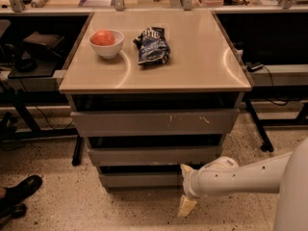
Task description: Open bottom drawer
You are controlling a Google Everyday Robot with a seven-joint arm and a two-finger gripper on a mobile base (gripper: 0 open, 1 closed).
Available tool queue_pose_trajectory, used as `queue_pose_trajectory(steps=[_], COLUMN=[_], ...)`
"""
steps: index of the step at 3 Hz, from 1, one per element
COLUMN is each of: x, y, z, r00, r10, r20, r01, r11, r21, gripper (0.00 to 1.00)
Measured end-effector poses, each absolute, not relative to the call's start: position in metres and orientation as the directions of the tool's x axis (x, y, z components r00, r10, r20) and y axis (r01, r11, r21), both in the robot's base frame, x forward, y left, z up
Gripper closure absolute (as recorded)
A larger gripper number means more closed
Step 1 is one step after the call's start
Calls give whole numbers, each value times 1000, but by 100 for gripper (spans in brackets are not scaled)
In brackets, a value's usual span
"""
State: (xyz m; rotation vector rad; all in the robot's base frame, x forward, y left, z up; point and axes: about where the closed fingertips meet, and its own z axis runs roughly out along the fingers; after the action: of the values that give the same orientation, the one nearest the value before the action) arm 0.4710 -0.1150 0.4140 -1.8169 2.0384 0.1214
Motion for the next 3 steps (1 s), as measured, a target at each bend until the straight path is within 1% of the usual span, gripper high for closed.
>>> queue_pose_trajectory(steps=[1, 2, 3], x=[471, 489, 481], y=[-114, -131, -124], z=[403, 368, 333], r00=[-82, -134, -161], r10=[-929, -917, -908], r20=[-360, -375, -386], r01=[-970, -962, -968], r11=[157, 211, 223], r21=[-185, -172, -120], gripper=[0, 0, 0])
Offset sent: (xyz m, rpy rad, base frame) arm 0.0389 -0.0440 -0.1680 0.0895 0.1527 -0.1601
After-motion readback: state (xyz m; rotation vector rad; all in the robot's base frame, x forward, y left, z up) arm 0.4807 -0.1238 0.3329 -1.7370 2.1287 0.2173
